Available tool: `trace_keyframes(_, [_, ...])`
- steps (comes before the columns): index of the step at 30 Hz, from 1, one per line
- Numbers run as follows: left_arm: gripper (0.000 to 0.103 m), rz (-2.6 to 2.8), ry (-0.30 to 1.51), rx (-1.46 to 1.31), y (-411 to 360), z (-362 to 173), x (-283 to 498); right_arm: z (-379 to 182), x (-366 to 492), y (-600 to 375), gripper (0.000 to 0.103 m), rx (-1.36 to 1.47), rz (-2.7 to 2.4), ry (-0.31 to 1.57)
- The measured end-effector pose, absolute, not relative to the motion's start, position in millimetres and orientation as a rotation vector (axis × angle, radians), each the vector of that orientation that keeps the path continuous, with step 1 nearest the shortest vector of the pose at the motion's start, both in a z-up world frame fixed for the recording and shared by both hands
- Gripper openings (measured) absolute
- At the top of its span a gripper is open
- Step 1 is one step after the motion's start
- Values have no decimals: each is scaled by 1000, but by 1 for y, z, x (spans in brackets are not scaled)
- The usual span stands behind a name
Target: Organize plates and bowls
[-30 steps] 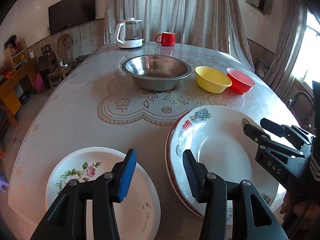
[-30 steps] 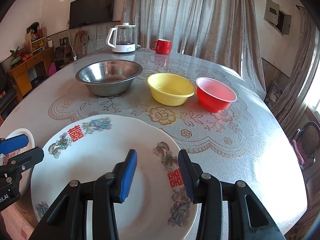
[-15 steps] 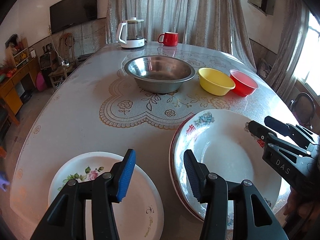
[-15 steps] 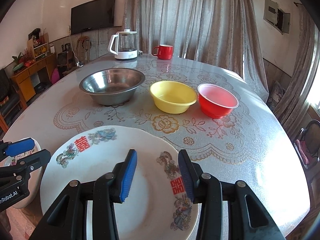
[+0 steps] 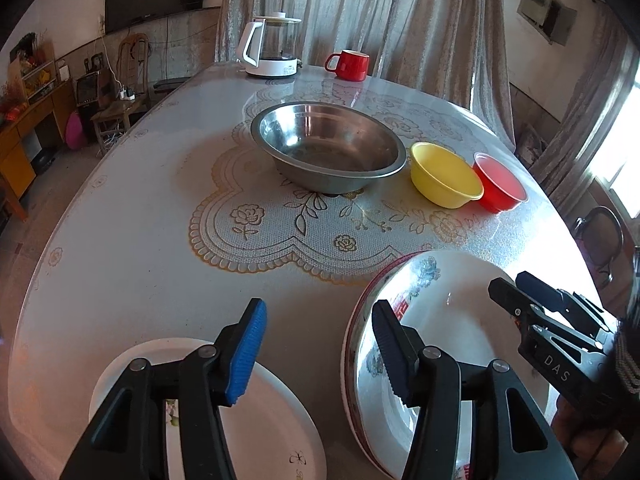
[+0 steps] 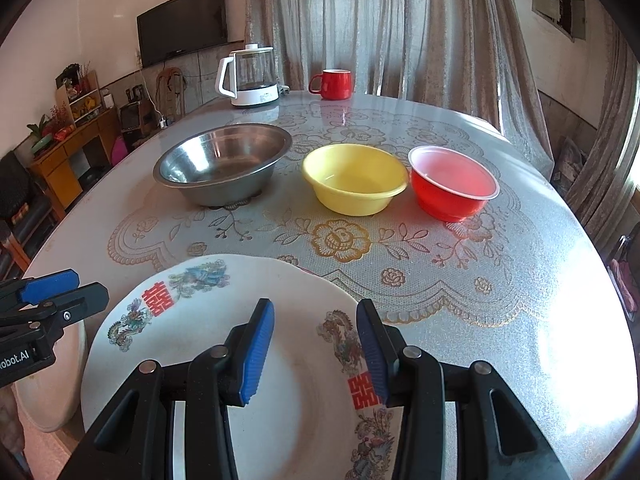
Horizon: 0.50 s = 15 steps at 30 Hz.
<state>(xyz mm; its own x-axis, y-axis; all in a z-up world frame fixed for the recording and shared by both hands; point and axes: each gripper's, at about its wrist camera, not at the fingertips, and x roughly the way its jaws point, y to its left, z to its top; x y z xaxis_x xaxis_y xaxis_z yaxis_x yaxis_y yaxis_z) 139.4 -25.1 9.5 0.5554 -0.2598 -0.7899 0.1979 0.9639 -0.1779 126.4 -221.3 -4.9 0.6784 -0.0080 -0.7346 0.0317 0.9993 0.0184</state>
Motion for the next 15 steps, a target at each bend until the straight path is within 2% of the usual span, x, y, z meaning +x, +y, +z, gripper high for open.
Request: trace_keyframes(15, [57,-232,978,-150,-3,18,187,1,164,-233,43,217,98,869])
